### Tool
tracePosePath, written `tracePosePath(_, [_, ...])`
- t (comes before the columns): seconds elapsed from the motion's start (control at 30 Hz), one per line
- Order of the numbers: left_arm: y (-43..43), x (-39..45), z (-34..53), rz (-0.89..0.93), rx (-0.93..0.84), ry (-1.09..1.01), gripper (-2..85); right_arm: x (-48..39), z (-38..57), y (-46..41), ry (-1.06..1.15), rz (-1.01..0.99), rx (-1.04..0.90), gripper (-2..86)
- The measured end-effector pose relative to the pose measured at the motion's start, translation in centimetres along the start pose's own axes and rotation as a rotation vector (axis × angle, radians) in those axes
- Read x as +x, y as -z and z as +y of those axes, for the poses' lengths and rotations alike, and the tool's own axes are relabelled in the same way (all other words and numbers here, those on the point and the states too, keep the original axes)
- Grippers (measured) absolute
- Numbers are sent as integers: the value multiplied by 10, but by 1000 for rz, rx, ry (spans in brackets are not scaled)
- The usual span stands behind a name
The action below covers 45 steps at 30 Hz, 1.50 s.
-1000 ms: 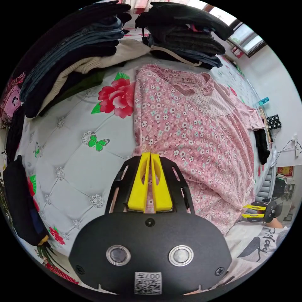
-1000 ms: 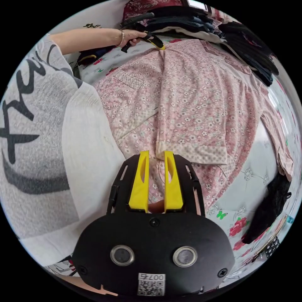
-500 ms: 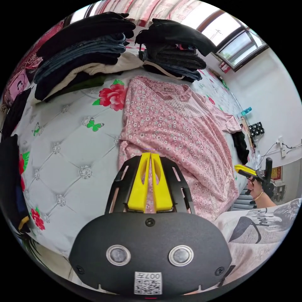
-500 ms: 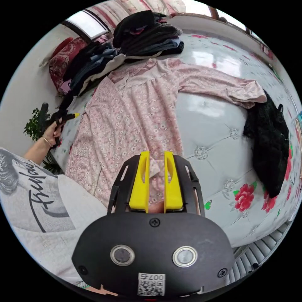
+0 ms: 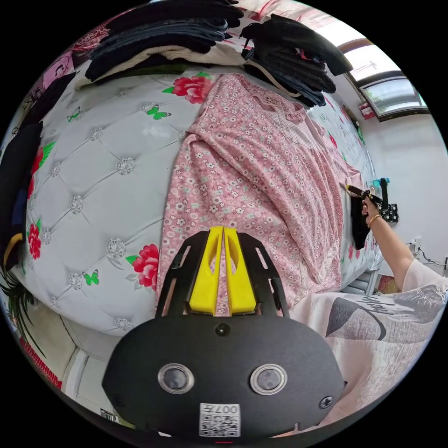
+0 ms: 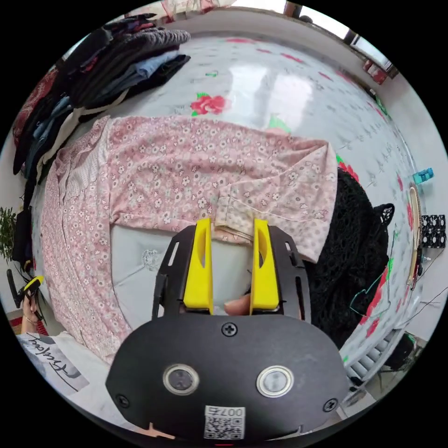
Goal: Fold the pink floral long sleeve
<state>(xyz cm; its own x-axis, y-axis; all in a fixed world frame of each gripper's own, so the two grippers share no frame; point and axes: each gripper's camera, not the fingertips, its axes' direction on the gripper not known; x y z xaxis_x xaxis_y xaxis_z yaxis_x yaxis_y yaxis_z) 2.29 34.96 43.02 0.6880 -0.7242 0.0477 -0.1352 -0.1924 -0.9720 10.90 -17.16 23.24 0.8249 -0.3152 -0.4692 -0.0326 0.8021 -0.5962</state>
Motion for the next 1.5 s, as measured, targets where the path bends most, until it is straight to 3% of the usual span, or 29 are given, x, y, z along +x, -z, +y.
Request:
tracePosePath(0.1, [0,-6,0,10,5,30,-10,19,0,3,-71,-33,14,12])
tracePosePath(0.2, [-1,-9,-3,33,11,30,-10,39,11,35,-98,-59,153,4])
tracePosePath(0.5, [2,-22,-8,121,33,-27,-10,133,68,97,-460,-457,469,1])
tracePosePath(0.6, [14,-29,-5,144,57,-62,-10,102,66,144,-292,-611,641,1])
tracePosePath(0.73, [26,-43,4,153,85,-77,-10,-21,72,220,234,-765,748,2])
tracePosePath(0.93, [35,-78,26,173,112,-36,-7,-242,126,217,865,-785,551,14])
tracePosePath(1.1, [41,-110,45,185,130,15,17,-367,171,107,1000,-770,140,35])
tracePosePath(1.17, [43,-116,49,176,135,5,33,-387,184,65,967,-750,10,46])
tracePosePath(1.3, [47,-104,41,161,154,-130,62,-374,176,34,799,-679,19,59])
tracePosePath(1.37, [45,-87,30,160,167,-226,73,-351,153,15,609,-619,45,66])
tracePosePath(1.5, [24,-39,5,205,153,-447,97,-331,115,-25,393,-665,-11,73])
